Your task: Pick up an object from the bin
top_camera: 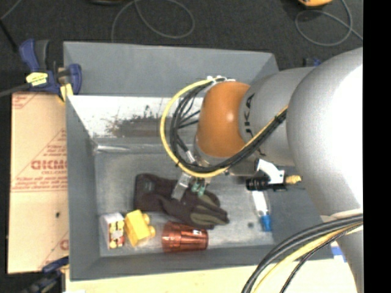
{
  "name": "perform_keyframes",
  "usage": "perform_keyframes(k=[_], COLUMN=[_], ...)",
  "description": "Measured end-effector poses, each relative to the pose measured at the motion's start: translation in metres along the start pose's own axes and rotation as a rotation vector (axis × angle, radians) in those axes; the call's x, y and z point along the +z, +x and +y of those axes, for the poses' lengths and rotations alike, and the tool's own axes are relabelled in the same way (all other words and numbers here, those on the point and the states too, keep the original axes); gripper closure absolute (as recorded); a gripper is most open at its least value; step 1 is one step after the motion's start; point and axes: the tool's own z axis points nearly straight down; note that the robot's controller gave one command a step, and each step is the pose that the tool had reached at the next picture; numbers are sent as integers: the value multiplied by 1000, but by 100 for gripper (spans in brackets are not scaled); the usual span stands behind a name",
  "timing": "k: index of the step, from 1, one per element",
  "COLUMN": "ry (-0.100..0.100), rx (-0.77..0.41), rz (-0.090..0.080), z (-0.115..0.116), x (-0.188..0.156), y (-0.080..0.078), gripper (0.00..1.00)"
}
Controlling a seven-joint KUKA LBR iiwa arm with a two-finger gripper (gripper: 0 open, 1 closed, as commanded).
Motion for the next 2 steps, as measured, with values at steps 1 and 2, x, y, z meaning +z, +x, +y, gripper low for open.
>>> perform_keyframes(k=[1,2], ry=[-8,1], rx=[-2,-1], rz=[-10,0], z=[0,-2], x=[-44,-84], y=[-4,2], gripper=[100,100])
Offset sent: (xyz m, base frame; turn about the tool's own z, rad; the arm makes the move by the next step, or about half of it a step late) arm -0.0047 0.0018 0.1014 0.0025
